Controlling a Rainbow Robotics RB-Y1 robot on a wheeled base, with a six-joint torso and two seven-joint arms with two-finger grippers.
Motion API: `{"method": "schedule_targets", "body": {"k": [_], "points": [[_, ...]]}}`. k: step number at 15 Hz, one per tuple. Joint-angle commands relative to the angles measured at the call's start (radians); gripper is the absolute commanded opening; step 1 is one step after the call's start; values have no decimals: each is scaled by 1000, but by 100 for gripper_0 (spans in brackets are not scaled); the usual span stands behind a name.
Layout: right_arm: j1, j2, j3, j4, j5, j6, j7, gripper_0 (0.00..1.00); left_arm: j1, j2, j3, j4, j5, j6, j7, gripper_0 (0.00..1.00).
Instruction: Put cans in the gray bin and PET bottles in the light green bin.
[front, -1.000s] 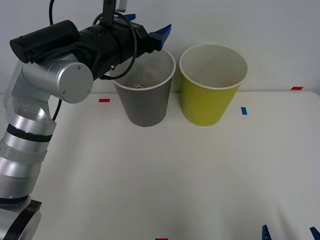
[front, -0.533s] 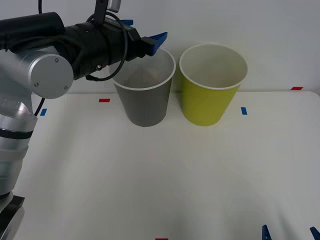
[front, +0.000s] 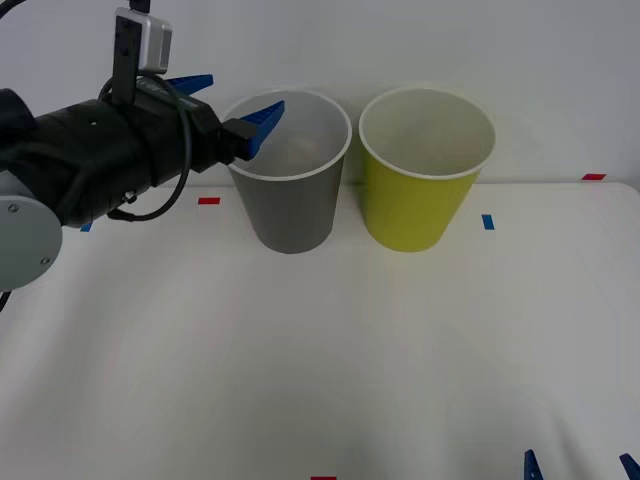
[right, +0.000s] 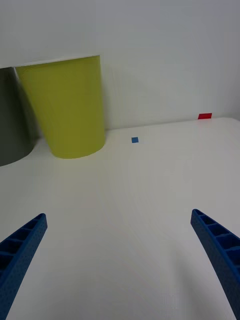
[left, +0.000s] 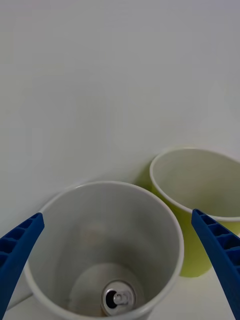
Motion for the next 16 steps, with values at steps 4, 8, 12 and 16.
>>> {"method": "schedule_targets", "body": {"k": [4,8,12,16], "points": [[0,0,0,0,0,0,0,100,93,5,110,-145,9,136,0,100],[0,0,0,0,0,0,0,100,188,45,121,-194,19,81,12,100],[0,0,0,0,0,0,0,100,395,88,115,-289,-67,-86,107,100],[0,0,0,0,0,0,0,100,652,154,38,-306,-213,-427,196,100]]}}
